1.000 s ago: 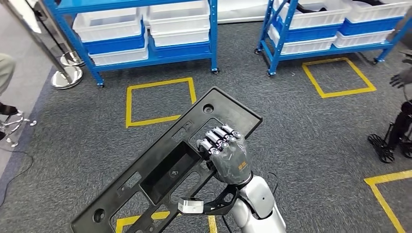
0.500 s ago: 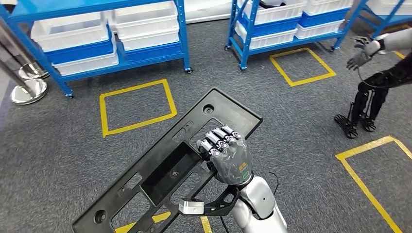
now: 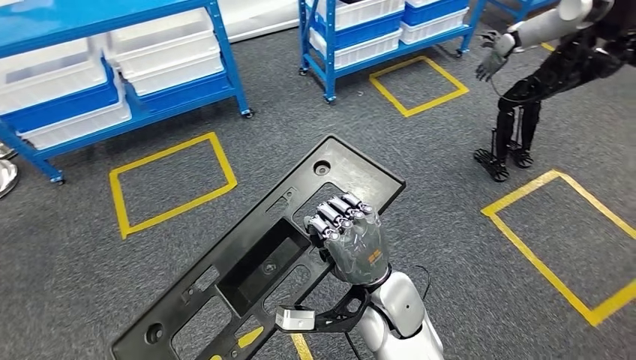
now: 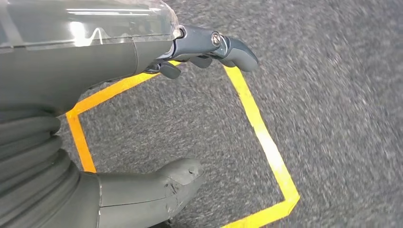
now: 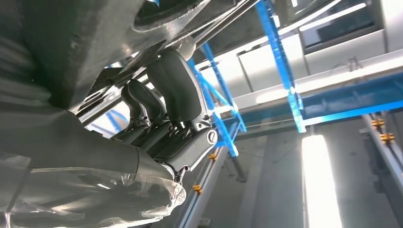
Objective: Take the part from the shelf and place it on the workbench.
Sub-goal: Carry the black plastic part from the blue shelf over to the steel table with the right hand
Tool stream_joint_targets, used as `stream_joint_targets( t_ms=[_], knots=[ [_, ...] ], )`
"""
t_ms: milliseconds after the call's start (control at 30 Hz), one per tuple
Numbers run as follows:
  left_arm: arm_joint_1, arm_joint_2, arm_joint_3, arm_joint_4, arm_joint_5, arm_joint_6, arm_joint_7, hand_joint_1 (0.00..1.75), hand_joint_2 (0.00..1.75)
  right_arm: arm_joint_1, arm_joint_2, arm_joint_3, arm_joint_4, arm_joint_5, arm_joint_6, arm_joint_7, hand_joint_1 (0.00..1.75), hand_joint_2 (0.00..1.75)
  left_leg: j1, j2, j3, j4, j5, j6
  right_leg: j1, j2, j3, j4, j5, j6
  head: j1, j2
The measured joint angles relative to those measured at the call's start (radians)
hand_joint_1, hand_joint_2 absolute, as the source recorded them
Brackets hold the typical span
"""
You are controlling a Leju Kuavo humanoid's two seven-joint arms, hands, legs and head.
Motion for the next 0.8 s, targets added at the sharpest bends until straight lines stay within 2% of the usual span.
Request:
stream_joint_targets(
  t_ms=[33,67,100,133,167,233,267,300,367,400,433,467,500,533,567,600,633,667,733,767,800],
  knots=[
    [-0.001,0.0,0.0,0.0,0.0,0.0,0.0,0.0,1.75,0.0,0.0,0.0,0.0,0.0,0.0,0.0,1.75,1.75,0.0,-0.013,0.029,-0.066,0.037,0.005,0.0,0.012,0.0,0.001,0.0,0.001,0.0,0.0],
    [-0.001,0.001,0.0,0.0,0.0,0.0,0.0,0.0,1.75,-0.001,0.0,0.0,0.0,0.0,0.0,0.0,1.75,1.75,0.001,-0.042,0.055,-0.125,0.063,0.012,0.0,0.022,-0.001,0.002,0.002,0.003,0.0,0.0],
    [-0.001,0.002,0.0,0.0,0.0,0.0,0.0,0.0,1.75,-0.001,0.0,0.0,0.0,0.0,0.0,0.0,1.75,1.75,0.001,-0.069,0.074,-0.173,0.079,0.018,-0.001,0.033,-0.004,0.004,0.004,0.007,0.0,0.0],
    [-0.001,0.003,0.0,0.0,0.0,0.0,0.0,0.0,1.75,-0.002,0.0,0.0,0.0,0.0,0.0,0.0,1.75,1.75,0.0,-0.089,0.083,-0.196,0.083,0.022,-0.004,0.043,-0.009,0.004,0.008,0.013,0.0,0.0],
    [-0.001,0.004,0.0,0.0,0.0,0.0,0.0,0.0,1.75,-0.002,0.0,0.0,0.0,0.0,0.0,0.0,1.75,1.75,-0.002,-0.099,0.084,-0.203,0.082,0.025,-0.007,0.054,-0.014,0.002,0.012,0.021,0.0,0.0],
    [-0.003,0.003,0.001,0.0,0.0,0.0,0.0,0.0,1.75,-0.001,0.0,0.0,-0.001,0.0,0.0,0.001,1.75,1.75,-0.003,-0.077,0.089,-0.216,0.091,0.032,-0.012,0.072,-0.02,-0.002,0.02,0.036,0.0,0.0],
    [-0.004,0.003,0.001,0.0,0.0,0.0,0.0,0.0,1.75,-0.001,-0.001,0.0,-0.002,0.0,0.0,0.001,1.75,1.75,-0.001,-0.065,0.093,-0.226,0.098,0.037,-0.009,0.061,-0.024,0.004,0.017,0.042,0.0,0.0],
    [-0.005,0.002,0.001,0.0,0.0,-0.001,-0.001,0.0,1.75,-0.002,-0.001,0.0,-0.002,0.0,0.0,0.002,1.75,1.75,0.0,-0.051,0.096,-0.237,0.106,0.043,-0.006,0.038,-0.036,0.024,0.002,0.046,0.0,0.0],
    [-0.004,0.002,0.001,0.0,0.0,-0.001,-0.002,0.0,1.75,-0.004,-0.002,0.0,-0.003,-0.001,0.0,0.004,1.75,1.75,-0.002,-0.02,0.098,-0.247,0.112,0.051,-0.001,-0.023,-0.084,0.125,-0.06,0.05,0.001,0.0],
    [-0.002,0.002,0.001,0.0,0.0,-0.001,-0.003,0.0,1.75,-0.004,-0.003,0.0,-0.003,-0.001,0.0,0.005,1.75,1.75,-0.005,-0.004,0.097,-0.246,0.112,0.053,-0.003,-0.039,-0.114,0.19,-0.092,0.053,0.001,0.0],
    [-0.001,0.002,0.001,0.0,0.0,-0.001,-0.003,0.0,1.75,-0.003,-0.005,0.0,-0.003,-0.001,0.0,0.007,1.75,1.75,-0.006,0.011,0.095,-0.245,0.111,0.054,-0.005,-0.048,-0.135,0.239,-0.112,0.055,0.001,0.0],
    [-0.001,0.002,0.001,0.0,0.0,-0.001,-0.003,0.0,1.75,-0.003,-0.007,0.0,-0.003,0.0,0.0,0.009,1.75,1.75,-0.007,0.026,0.094,-0.244,0.11,0.053,-0.008,-0.053,-0.138,0.256,-0.113,0.058,0.001,0.0],
    [-0.002,0.002,0.002,0.0,-0.001,-0.002,-0.003,0.0,1.75,-0.002,-0.009,0.0,-0.003,0.0,0.0,0.01,1.75,1.75,-0.007,0.039,0.093,-0.242,0.109,0.051,-0.01,-0.059,-0.12,0.233,-0.095,0.059,0.001,0.0],
    [-0.003,0.002,0.002,0.0,-0.001,-0.002,-0.003,0.0,1.75,-0.003,-0.01,0.0,-0.003,0.0,0.0,0.012,1.75,1.75,-0.006,0.051,0.093,-0.239,0.107,0.049,-0.012,-0.068,-0.084,0.177,-0.068,0.06,0.001,0.0],
    [-0.004,0.001,0.002,0.0,-0.002,-0.003,-0.002,0.0,1.75,-0.005,-0.01,0.0,-0.003,0.0,0.0,0.012,1.75,1.75,-0.007,0.062,0.093,-0.235,0.103,0.044,-0.011,-0.089,-0.041,0.108,-0.046,0.057,0.001,0.0],
    [-0.005,0.001,0.002,0.0,-0.003,-0.003,-0.002,0.0,1.75,-0.006,-0.01,0.0,-0.003,0.0,0.0,0.013,1.75,1.75,-0.009,0.071,0.093,-0.229,0.098,0.038,-0.007,-0.107,-0.007,0.05,-0.03,0.052,0.001,0.0],
    [-0.006,0.001,0.002,0.0,-0.004,-0.003,-0.002,0.0,1.75,-0.008,-0.011,0.001,-0.003,0.0,0.0,0.014,1.75,1.75,-0.011,0.078,0.092,-0.223,0.094,0.032,-0.004,-0.118,0.014,0.013,-0.024,0.046,0.001,0.0],
    [-0.006,0.001,0.002,0.0,-0.005,-0.003,-0.002,0.0,1.75,-0.009,-0.011,0.001,-0.003,0.0,0.0,0.015,1.75,1.75,-0.013,0.086,0.092,-0.22,0.09,0.026,0.0,-0.122,0.021,-0.002,-0.025,0.039,0.001,0.0],
    [-0.009,0.001,0.002,0.0,-0.006,-0.004,-0.002,0.0,1.75,-0.01,-0.012,0.001,-0.004,0.001,0.0,0.018,1.75,1.75,-0.012,0.1,0.093,-0.218,0.086,0.014,0.002,-0.101,0.018,-0.004,-0.021,0.025,0.001,0.0],
    [-0.01,0.0,0.002,0.0,-0.007,-0.004,-0.002,0.0,1.75,-0.011,-0.012,0.001,-0.004,0.001,0.0,0.018,1.75,1.75,-0.009,0.094,0.092,-0.211,0.078,0.009,0.001,-0.092,0.018,-0.007,-0.019,0.019,0.001,0.0],
    [-0.011,0.0,0.002,0.0,-0.007,-0.004,-0.002,0.0,1.75,-0.012,-0.012,0.001,-0.004,0.001,0.0,0.018,1.75,1.75,-0.007,0.076,0.084,-0.19,0.061,0.005,-0.001,-0.083,0.019,-0.01,-0.016,0.013,0.001,0.0]
  ],
)
